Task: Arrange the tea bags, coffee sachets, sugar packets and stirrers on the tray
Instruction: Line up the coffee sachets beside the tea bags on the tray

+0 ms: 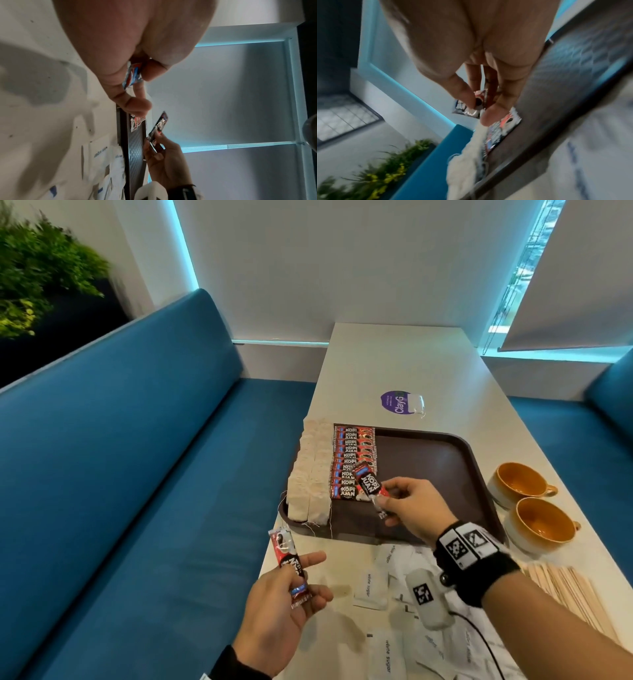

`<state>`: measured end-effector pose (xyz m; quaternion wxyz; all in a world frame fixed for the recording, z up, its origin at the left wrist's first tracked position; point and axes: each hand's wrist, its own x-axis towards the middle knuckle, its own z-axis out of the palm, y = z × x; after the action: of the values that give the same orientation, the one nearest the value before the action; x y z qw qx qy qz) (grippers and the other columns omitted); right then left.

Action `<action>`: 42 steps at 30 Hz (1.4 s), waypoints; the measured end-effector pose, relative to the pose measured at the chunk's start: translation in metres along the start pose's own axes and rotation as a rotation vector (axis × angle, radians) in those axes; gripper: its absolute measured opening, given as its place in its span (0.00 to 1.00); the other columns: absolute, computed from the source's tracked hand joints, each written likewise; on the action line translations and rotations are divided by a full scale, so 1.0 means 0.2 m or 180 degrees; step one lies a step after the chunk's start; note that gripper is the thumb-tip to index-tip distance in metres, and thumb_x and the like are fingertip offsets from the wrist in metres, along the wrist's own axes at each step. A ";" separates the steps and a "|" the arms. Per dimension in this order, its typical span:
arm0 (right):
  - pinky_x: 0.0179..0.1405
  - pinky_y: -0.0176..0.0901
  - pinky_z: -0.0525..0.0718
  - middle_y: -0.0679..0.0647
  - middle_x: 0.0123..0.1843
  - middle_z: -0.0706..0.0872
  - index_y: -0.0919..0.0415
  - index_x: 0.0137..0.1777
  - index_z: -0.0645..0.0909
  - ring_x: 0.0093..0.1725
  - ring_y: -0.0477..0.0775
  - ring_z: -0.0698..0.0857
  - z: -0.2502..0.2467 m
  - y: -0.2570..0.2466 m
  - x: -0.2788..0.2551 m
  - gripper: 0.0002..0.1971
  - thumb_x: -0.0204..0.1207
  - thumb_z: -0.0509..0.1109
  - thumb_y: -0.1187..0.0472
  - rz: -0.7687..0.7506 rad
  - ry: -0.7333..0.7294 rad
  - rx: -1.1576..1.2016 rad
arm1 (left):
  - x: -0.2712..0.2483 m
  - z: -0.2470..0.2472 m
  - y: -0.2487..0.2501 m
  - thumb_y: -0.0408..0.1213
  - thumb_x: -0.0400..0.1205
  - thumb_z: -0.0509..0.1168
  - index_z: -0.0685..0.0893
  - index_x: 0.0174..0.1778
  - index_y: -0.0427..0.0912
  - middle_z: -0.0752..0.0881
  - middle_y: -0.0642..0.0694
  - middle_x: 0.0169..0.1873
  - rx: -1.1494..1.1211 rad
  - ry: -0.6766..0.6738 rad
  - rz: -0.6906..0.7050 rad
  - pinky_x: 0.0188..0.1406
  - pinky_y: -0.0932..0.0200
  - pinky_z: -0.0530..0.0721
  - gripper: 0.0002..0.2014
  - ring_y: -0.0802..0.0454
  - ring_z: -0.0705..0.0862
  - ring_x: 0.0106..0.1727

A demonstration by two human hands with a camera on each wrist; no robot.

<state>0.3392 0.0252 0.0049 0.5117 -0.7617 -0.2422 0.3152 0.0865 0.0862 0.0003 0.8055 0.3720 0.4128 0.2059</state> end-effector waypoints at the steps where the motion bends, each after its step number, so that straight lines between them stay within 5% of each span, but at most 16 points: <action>1: 0.34 0.45 0.90 0.63 0.44 0.92 0.61 0.55 0.88 0.33 0.51 0.88 -0.01 0.02 0.05 0.10 0.76 0.79 0.69 0.0009 -0.0042 -0.0253 | 0.00 0.00 0.00 0.21 0.85 0.49 0.88 0.58 0.26 0.85 0.37 0.25 0.0006 0.0006 0.0000 0.34 0.50 0.83 0.21 0.39 0.84 0.34; 7: 0.39 0.41 0.91 0.61 0.42 0.94 0.62 0.48 0.89 0.35 0.50 0.90 -0.01 0.01 0.22 0.09 0.71 0.84 0.65 0.0013 -0.0418 -0.1088 | 0.03 -0.05 -0.02 0.19 0.84 0.63 0.80 0.59 0.26 0.85 0.26 0.44 -0.0292 0.0240 0.0111 0.30 0.55 0.89 0.09 0.36 0.90 0.37; 12: 0.49 0.41 0.88 0.46 0.43 0.92 0.47 0.42 0.92 0.42 0.46 0.90 0.03 -0.02 0.29 0.06 0.70 0.85 0.57 -0.0110 -0.0541 -0.1902 | 0.05 -0.09 -0.02 0.19 0.82 0.67 0.81 0.53 0.28 0.87 0.30 0.39 -0.0438 0.0313 0.0168 0.30 0.57 0.89 0.06 0.37 0.89 0.36; 17: 0.53 0.45 0.91 0.46 0.42 0.91 0.48 0.44 0.94 0.39 0.43 0.87 0.03 -0.02 0.31 0.08 0.67 0.87 0.60 -0.0070 -0.0475 -0.1978 | 0.05 -0.12 0.00 0.19 0.82 0.66 0.81 0.54 0.27 0.87 0.30 0.40 -0.0368 0.0305 0.0154 0.32 0.55 0.90 0.06 0.36 0.89 0.38; 21: 0.50 0.47 0.93 0.49 0.43 0.92 0.51 0.44 0.92 0.42 0.48 0.90 0.02 0.00 0.33 0.10 0.66 0.88 0.60 -0.0050 -0.0260 -0.1974 | 0.05 -0.12 0.00 0.19 0.82 0.67 0.82 0.55 0.27 0.88 0.29 0.42 -0.0373 0.0275 0.0144 0.31 0.55 0.91 0.07 0.36 0.90 0.37; 25: 0.34 0.37 0.90 0.52 0.41 0.92 0.57 0.42 0.90 0.34 0.48 0.90 0.04 0.00 0.35 0.09 0.67 0.87 0.63 0.0113 -0.0218 -0.1926 | 0.06 -0.12 -0.01 0.20 0.82 0.67 0.81 0.55 0.27 0.89 0.29 0.40 -0.0404 0.0243 0.0150 0.30 0.55 0.90 0.07 0.36 0.90 0.37; 30: 0.38 0.36 0.84 0.48 0.42 0.90 0.56 0.42 0.89 0.41 0.47 0.88 0.02 -0.01 0.36 0.12 0.64 0.89 0.57 0.0088 -0.0079 -0.2033 | 0.08 -0.12 0.00 0.21 0.81 0.69 0.82 0.52 0.27 0.87 0.30 0.41 -0.0372 0.0283 0.0308 0.32 0.57 0.90 0.05 0.39 0.88 0.36; 34: 0.40 0.39 0.83 0.49 0.41 0.90 0.51 0.42 0.90 0.40 0.47 0.88 0.01 -0.07 0.24 0.10 0.70 0.84 0.47 -0.0281 0.0166 -0.1486 | 0.09 -0.11 0.03 0.23 0.81 0.69 0.83 0.51 0.27 0.89 0.36 0.37 -0.0276 0.0220 0.0525 0.33 0.59 0.90 0.05 0.41 0.87 0.35; 38: 0.37 0.52 0.89 0.56 0.43 0.91 0.53 0.51 0.90 0.34 0.55 0.87 0.06 -0.13 -0.02 0.16 0.70 0.82 0.45 -0.0158 -0.0688 0.0078 | 0.10 -0.08 0.07 0.25 0.80 0.72 0.85 0.52 0.28 0.91 0.37 0.37 0.0047 0.0146 0.0690 0.30 0.58 0.88 0.06 0.42 0.87 0.33; 42: 0.34 0.49 0.85 0.64 0.45 0.93 0.57 0.56 0.90 0.35 0.61 0.86 0.07 -0.09 -0.20 0.11 0.75 0.80 0.66 -0.0361 -0.0965 0.0450 | 0.16 -0.05 0.09 0.26 0.76 0.76 0.87 0.49 0.28 0.89 0.36 0.33 0.0740 0.0190 0.0997 0.28 0.61 0.84 0.08 0.48 0.85 0.31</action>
<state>0.3007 0.0120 0.0268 0.5385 -0.6527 -0.3364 0.4132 0.0955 0.1225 -0.0067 0.7026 0.5159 0.3946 0.2906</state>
